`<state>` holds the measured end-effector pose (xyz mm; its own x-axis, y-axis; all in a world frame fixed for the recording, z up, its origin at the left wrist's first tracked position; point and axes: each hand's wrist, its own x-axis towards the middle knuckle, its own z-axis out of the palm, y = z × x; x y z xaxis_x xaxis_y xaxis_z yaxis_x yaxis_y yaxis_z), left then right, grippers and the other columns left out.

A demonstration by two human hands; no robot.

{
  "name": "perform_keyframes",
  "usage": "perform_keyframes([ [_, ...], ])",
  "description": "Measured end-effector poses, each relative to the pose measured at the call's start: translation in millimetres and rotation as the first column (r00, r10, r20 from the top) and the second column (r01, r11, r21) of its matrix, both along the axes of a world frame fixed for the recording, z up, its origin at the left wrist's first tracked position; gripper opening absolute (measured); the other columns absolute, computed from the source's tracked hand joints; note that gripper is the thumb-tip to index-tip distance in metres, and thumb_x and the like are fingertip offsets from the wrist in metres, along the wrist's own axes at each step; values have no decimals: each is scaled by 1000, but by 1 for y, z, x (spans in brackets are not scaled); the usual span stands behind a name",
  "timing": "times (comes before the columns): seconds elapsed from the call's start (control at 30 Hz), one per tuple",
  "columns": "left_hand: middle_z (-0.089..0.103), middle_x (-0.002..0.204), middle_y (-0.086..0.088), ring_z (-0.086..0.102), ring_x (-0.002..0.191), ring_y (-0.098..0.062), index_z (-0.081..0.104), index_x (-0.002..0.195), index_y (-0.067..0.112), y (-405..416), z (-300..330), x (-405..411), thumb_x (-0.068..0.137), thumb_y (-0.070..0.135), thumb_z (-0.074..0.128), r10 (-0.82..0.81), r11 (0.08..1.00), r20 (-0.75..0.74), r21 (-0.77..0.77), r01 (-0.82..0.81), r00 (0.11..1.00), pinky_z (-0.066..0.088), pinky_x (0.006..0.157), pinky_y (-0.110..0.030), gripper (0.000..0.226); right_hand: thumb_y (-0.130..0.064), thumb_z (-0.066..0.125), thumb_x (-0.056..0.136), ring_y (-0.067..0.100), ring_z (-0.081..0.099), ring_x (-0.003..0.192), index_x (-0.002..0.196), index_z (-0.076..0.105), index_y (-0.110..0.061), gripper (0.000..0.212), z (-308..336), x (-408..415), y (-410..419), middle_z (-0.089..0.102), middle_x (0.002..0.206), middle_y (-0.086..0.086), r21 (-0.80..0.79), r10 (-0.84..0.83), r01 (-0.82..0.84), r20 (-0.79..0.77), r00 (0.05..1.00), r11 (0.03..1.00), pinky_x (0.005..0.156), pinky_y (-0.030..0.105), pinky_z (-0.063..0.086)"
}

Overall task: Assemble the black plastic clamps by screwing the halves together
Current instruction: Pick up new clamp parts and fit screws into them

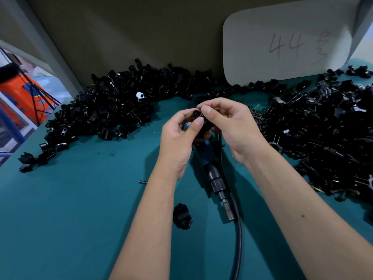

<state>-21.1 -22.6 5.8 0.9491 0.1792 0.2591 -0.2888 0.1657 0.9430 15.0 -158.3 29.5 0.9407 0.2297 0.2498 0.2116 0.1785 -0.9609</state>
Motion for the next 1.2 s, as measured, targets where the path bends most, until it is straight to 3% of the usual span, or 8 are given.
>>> perform_keyframes([
  [0.2, 78, 103, 3, 74, 95, -19, 75, 108, 18, 6, 3, -2, 93, 3, 71, -22, 999, 49, 38, 20, 999, 62, 85, -39, 22, -15, 82, 88, 25, 65, 76, 63, 69, -19, 28, 3, -2, 1, 69, 77, 11, 48, -35, 38, -70, 997, 998, 79, 44, 58],
  [0.37, 74, 95, 9, 71, 85, -18, 75, 107, 15, 6, 2, -2, 91, -2, 73, 7, 990, 47, 140, -13, 999, 62, 77, -32, 23, -17, 81, 90, 6, 46, 53, 58, 45, -16, 48, -4, -2, 12, 46, 60, -1, 34, -160, 161, -27, 987, 986, 51, 17, 46],
  [0.43, 75, 97, 8, 73, 84, -22, 76, 106, 18, 8, 2, -2, 90, 0, 76, 37, 986, 43, 161, -43, 998, 62, 79, -35, 24, -23, 78, 93, 3, 41, 54, 62, 48, -13, 44, -6, 0, 10, 44, 57, -9, -31, -164, 166, 44, 985, 986, 54, 14, 42],
  [0.57, 76, 103, 1, 74, 87, -28, 76, 108, 15, 15, 2, -2, 86, 3, 79, 68, 993, 16, 98, -69, 998, 62, 86, -42, 25, -12, 66, 101, 7, 64, 75, 88, 70, -7, 14, -6, 1, 3, 69, 80, -2, 6, 6, -6, 55, 998, 1000, 70, 20, 54],
  [0.87, 79, 102, 4, 74, 102, -23, 80, 100, 26, 9, 4, -3, 84, 5, 81, 51, 996, 20, 72, -52, 998, 58, 98, -46, 27, -21, 79, 92, 14, 63, 74, 72, 69, -8, 26, -8, 3, 9, 69, 77, 19, -14, -161, 163, 75, 984, 987, 74, 26, 56],
  [1.0, 78, 100, 5, 74, 100, -32, 79, 98, 27, 14, 5, -4, 84, -1, 80, 92, 986, 8, 142, -92, 996, 59, 96, -47, 31, -29, 78, 93, 3, 52, 54, 71, 63, -1, 38, -9, 2, 13, 58, 57, -8, -99, -225, 236, 114, 968, 967, 58, 16, 45],
  [1.07, 77, 98, 3, 74, 92, -25, 78, 102, 18, 13, 5, -4, 86, -1, 79, 121, 983, -15, 142, -118, 992, 62, 89, -41, 25, -39, 72, 96, 0, 45, 51, 70, 61, -6, 44, -9, 2, 15, 51, 54, -14, -148, -259, 274, 116, 959, 950, 55, 14, 39],
  [1.2, 74, 94, -6, 70, 74, -14, 74, 103, 8, 13, 4, -1, 96, 4, 69, 259, 964, -192, -8, -265, 947, 61, 72, -27, 9, -54, 57, 100, 0, 53, 63, 89, 60, -11, 45, -13, 0, 16, 60, 73, -10, -483, -314, 353, 163, 935, 801, 63, 25, 42],
])
